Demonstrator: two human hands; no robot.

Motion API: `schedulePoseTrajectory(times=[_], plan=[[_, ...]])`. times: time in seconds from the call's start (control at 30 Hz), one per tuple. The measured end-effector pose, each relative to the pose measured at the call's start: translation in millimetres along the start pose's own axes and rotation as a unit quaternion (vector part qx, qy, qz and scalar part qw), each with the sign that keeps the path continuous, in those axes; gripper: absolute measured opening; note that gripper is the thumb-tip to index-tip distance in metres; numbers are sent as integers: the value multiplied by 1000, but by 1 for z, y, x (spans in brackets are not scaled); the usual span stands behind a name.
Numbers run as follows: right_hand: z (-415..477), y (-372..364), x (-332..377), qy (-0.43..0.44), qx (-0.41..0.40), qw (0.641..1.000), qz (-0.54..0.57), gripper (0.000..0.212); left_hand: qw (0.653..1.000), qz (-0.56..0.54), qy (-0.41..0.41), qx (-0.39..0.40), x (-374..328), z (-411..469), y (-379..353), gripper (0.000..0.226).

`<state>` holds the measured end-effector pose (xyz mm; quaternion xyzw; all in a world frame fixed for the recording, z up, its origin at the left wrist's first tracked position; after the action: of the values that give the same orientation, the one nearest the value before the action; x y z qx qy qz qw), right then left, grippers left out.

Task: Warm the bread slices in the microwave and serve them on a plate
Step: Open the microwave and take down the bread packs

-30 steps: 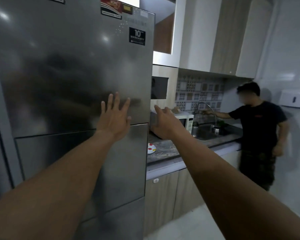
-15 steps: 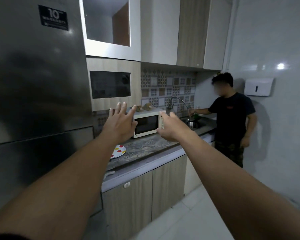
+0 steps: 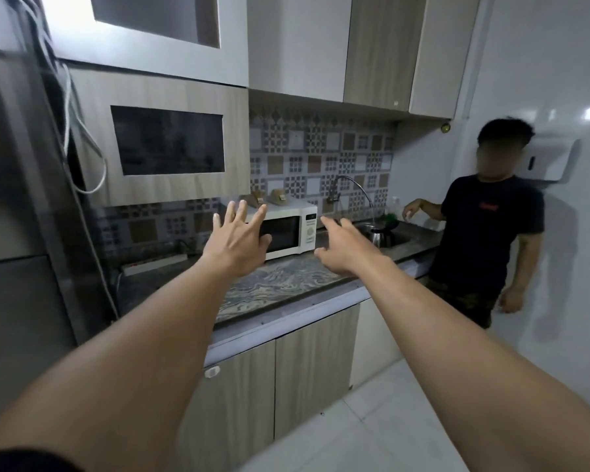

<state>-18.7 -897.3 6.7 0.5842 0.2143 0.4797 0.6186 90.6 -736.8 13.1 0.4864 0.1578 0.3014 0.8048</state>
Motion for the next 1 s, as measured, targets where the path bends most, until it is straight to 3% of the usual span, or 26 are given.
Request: schedulePoseTrajectory(times=[0.4, 0.83, 1.0], plan=[[185, -48, -68, -11, 13, 1000, 6, 73, 1000, -22, 19, 13, 14, 167, -122, 65], [394, -105, -146, 5, 26, 998, 61, 62, 998, -14, 33, 53, 34, 342, -259, 63], [489, -130, -176, 30, 45, 997, 64, 71, 995, -10, 70, 65, 50, 410, -312, 63]])
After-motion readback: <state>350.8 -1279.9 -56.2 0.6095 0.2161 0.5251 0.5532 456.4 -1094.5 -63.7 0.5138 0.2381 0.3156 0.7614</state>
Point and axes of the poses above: each hand's wrist, its own z-axis towards the middle knuckle, its own y-axis out of the back of the hand, x = y × z, the point moved 8 cm from there along z, towards the middle knuckle, and after that the axes turned 7 degrees about -y, right-handed, at the moved point
